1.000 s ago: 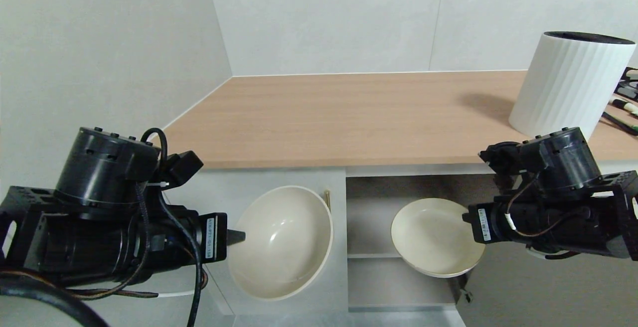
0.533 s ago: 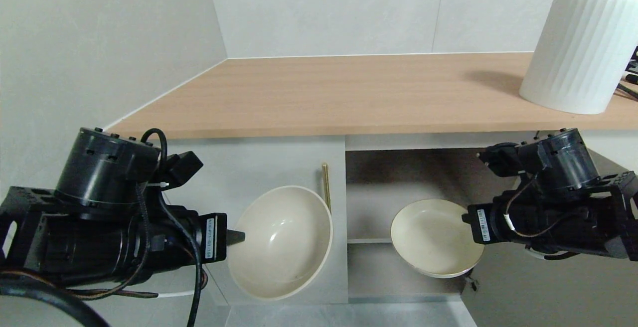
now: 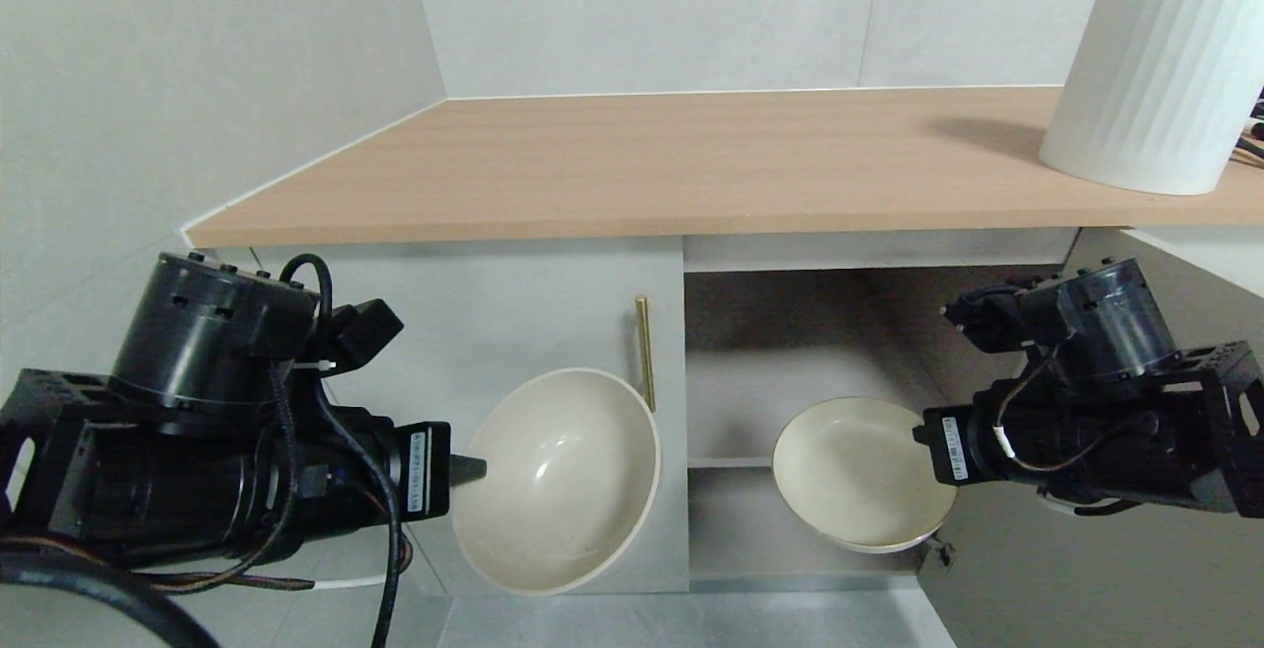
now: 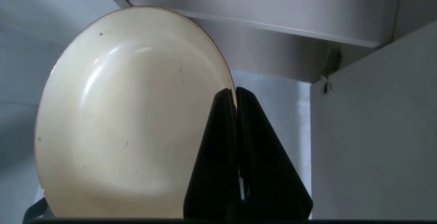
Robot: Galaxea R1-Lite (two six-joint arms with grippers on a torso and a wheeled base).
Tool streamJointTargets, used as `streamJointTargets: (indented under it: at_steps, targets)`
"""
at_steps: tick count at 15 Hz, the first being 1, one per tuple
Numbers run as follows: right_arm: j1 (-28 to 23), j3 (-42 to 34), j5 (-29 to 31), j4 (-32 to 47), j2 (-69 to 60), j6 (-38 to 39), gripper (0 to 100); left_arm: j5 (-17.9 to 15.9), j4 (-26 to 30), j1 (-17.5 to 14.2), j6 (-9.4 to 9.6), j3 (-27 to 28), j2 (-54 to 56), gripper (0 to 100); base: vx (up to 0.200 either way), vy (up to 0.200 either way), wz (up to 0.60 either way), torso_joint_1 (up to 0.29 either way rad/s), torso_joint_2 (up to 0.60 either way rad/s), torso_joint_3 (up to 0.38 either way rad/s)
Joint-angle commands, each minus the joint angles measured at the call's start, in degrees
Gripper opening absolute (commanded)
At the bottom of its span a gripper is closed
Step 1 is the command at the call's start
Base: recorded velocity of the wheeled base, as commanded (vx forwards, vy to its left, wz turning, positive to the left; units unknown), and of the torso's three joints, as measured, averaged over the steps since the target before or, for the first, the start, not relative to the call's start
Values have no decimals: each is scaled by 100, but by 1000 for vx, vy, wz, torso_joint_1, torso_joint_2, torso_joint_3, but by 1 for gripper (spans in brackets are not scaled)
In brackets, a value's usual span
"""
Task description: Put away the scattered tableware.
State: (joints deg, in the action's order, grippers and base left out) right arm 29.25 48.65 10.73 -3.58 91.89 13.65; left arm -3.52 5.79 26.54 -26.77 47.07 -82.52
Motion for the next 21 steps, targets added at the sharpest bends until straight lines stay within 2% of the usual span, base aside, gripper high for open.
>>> streamJointTargets:
  at_steps: [1,6,11,15,21]
  targets:
    - [2,30,8,-2,92,6,0,1,1,0,-4,4,-10,0,0,0,0,0,0,0]
    - [-7,30,210,-890,1076,50,0,1,1,0,-4,-5,-10,0,0,0,0,0,0,0]
    - [-314,329,395,-2612,2852,331,0,-17,10,18,-4,-5,-27,0,0,0,0,0,0,0]
    - [-683,1032,536,-2656,3713,700,0,1,10,167,-12,-40,-115,0,0,0,0,0,0,0]
    - [-806,1560,870,-2656,4407,718,0,1,10,176,-12,-49,-115,0,0,0,0,0,0,0]
